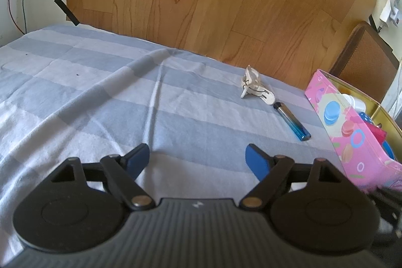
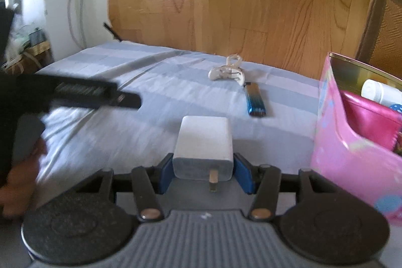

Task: Organize rigid objects
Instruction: 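Move the right tool to the white charger and close on it, then carry the white charger into the pink tin and open the right tool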

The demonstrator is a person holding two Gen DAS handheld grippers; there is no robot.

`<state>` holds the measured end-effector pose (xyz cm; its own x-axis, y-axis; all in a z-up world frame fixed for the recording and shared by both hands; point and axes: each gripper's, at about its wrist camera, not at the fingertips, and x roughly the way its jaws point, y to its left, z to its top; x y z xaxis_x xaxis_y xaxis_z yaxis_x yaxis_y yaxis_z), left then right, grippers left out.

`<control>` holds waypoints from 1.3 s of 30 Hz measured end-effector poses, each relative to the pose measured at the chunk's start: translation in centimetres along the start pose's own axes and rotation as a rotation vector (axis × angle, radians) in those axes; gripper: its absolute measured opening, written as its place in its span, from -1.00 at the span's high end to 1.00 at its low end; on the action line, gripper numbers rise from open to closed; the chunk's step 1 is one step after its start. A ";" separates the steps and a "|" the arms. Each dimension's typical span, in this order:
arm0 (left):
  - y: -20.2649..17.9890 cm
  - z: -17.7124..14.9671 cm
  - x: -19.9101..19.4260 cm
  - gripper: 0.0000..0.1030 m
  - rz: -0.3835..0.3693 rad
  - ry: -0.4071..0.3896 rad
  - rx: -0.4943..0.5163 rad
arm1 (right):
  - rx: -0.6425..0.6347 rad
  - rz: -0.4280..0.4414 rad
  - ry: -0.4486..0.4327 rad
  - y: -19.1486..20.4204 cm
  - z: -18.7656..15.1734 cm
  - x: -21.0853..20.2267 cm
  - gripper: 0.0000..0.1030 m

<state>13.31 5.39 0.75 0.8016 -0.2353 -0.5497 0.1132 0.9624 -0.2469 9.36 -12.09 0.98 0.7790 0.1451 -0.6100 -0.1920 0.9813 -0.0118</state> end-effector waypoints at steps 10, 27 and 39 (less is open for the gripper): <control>-0.6 -0.1 0.1 -0.67 -0.029 0.007 0.034 | -0.068 0.096 -0.022 -0.1 -3.7 -4.7 0.02; -0.7 -0.2 -0.3 -0.67 -0.101 -0.017 0.049 | -0.046 0.076 -0.043 -0.1 -4.7 -5.0 -0.10; -1.9 -0.8 -1.0 -0.66 -0.163 -0.014 0.117 | -0.028 0.078 -0.052 -0.4 -5.0 -5.5 -0.13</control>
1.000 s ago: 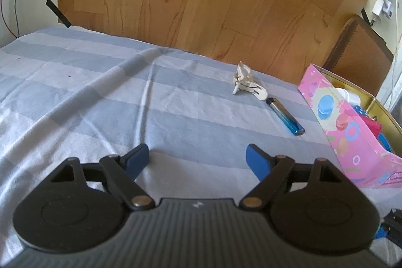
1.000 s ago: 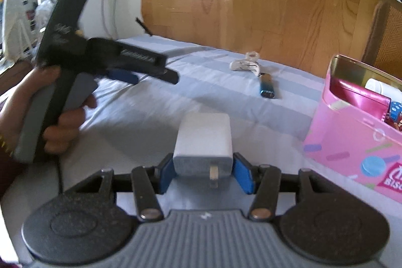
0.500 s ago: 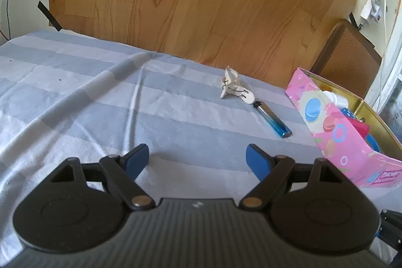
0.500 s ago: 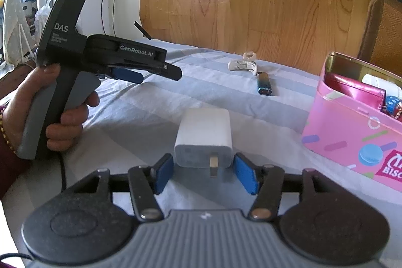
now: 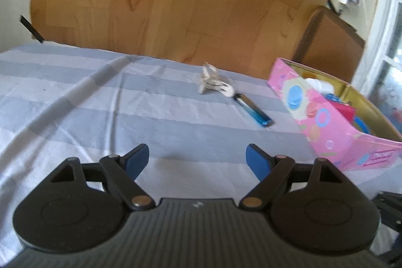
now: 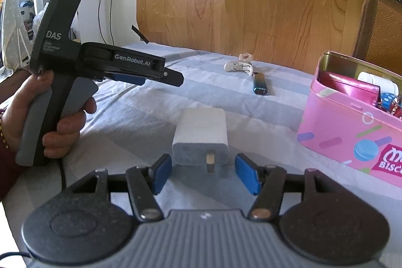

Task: Organize rigid objects
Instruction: 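Carry the white charger into the pink tin and open the right tool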

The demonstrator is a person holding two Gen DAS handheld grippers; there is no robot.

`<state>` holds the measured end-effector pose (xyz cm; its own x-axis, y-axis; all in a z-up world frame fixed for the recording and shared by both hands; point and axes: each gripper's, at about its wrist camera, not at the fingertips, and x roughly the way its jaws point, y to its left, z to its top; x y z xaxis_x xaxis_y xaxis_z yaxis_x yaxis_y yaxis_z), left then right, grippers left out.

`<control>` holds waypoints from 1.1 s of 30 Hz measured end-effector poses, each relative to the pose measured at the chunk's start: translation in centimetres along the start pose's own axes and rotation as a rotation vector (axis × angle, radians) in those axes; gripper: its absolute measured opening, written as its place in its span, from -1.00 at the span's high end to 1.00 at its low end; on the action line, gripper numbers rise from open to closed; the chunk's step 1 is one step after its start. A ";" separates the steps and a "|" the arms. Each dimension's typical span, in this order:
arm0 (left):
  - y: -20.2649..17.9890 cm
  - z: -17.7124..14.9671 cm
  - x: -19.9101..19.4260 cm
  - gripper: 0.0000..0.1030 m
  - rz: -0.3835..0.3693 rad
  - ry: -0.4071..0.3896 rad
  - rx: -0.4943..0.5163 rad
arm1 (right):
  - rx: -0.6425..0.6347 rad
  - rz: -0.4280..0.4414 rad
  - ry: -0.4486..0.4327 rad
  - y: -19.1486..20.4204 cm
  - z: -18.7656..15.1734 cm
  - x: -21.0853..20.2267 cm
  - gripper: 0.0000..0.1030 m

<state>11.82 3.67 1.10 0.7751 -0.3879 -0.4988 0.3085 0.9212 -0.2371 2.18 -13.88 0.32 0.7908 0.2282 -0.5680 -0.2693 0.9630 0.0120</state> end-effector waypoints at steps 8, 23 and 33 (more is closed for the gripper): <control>-2.9 -0.8 -1.5 -0.64 -0.211 0.038 0.002 | -0.001 0.012 0.006 -0.2 0.1 -0.1 -0.14; -7.3 -2.6 0.4 -0.44 -0.254 0.148 0.082 | -0.018 -0.008 -0.009 -0.1 -0.2 -0.3 0.05; -10.1 0.2 0.3 -0.45 -0.306 0.126 0.084 | 0.011 -0.069 -0.135 -1.4 -0.2 -2.8 0.06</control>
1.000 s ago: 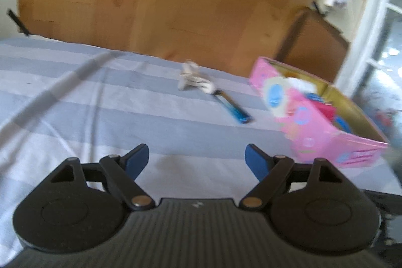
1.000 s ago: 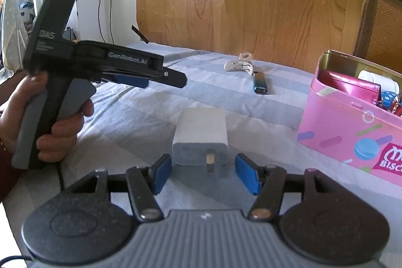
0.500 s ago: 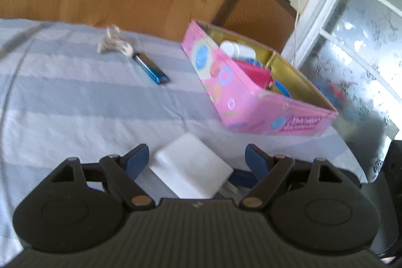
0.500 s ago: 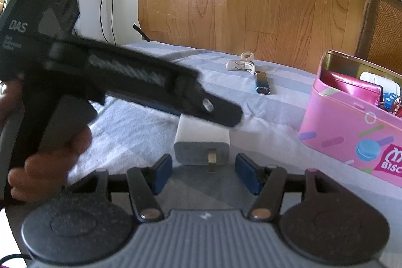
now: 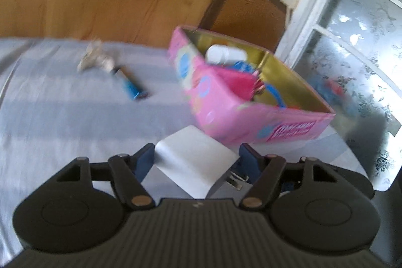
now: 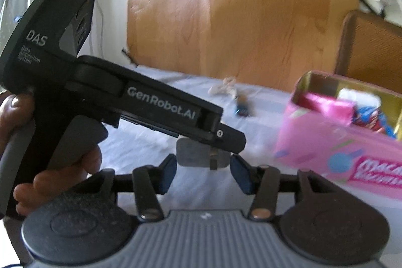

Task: Organize rigid objects
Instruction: 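Carry the white charger into the pink tin and open the right tool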

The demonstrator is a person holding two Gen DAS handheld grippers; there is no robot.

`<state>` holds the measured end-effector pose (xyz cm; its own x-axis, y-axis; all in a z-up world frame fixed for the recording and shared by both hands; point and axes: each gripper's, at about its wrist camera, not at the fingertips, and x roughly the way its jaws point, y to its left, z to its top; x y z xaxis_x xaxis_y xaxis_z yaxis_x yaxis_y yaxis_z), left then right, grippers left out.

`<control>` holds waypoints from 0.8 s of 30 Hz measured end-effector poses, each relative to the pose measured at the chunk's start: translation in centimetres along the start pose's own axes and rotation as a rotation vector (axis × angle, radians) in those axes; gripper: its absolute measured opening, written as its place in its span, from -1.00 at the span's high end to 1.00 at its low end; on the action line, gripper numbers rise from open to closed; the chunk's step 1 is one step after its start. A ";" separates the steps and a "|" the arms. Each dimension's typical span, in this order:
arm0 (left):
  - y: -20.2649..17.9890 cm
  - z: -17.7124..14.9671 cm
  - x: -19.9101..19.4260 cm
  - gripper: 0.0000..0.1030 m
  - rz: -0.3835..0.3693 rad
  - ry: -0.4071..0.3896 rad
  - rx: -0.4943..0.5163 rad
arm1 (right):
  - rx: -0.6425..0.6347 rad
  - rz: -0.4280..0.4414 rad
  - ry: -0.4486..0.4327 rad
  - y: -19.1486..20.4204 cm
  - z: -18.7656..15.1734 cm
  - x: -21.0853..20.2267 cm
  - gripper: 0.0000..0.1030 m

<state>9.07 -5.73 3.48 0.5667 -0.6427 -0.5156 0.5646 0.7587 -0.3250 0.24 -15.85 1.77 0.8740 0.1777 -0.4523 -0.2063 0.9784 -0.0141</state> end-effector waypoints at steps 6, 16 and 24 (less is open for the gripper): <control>-4.4 4.6 1.8 -0.45 -0.068 -0.068 0.080 | 0.013 -0.100 -0.127 -3.7 2.6 -2.5 0.06; -8.9 8.7 10.4 -0.42 -0.136 -0.020 0.120 | 0.062 -0.264 -0.147 -11.5 4.2 -2.4 0.06; -9.6 8.3 11.4 -0.45 -0.078 -0.015 0.131 | 0.156 -0.482 -0.036 -15.7 3.5 0.9 -0.01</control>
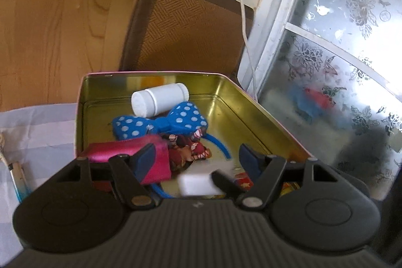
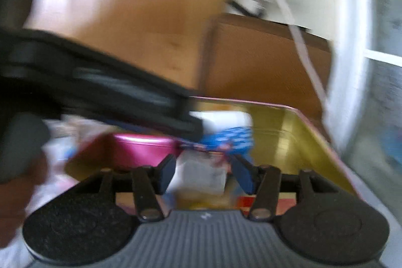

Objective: Organize rigid objects

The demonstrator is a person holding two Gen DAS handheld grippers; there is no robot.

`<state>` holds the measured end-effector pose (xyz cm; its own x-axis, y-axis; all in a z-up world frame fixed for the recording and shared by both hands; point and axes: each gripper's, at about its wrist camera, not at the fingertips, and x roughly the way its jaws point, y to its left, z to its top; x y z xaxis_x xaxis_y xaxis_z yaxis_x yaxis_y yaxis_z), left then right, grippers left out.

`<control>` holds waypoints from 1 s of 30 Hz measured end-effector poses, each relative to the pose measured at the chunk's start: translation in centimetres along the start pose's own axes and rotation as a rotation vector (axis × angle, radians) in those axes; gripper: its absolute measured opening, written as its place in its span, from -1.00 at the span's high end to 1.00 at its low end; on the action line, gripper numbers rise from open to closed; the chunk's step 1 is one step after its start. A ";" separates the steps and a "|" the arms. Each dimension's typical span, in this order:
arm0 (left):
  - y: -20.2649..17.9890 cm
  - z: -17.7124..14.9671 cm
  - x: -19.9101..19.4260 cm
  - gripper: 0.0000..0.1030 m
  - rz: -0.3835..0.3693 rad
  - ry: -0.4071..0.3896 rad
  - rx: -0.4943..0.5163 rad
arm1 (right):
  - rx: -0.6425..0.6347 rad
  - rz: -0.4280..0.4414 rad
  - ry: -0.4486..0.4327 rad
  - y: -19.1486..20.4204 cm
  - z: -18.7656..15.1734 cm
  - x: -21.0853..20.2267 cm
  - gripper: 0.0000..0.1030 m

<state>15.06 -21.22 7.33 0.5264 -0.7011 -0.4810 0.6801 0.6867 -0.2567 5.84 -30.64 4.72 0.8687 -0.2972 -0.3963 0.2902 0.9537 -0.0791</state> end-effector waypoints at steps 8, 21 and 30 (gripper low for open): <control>3.2 -1.7 -4.9 -0.48 0.083 -0.063 -0.012 | 0.150 -0.005 -0.036 -1.3 -0.4 -2.3 -0.01; 17.6 -9.6 -14.9 -0.48 0.547 -0.027 -0.104 | -0.032 0.239 -0.115 8.1 0.9 -6.9 -0.04; 22.7 -10.8 -17.8 -0.49 0.561 -0.128 -0.337 | -0.186 0.387 0.031 18.7 2.5 -0.7 -0.06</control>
<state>15.60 8.93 1.05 0.8243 -0.2231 -0.5203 0.0997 0.9619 -0.2545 11.65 -12.72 5.81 0.8861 0.0828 -0.4560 -0.1344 0.9875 -0.0820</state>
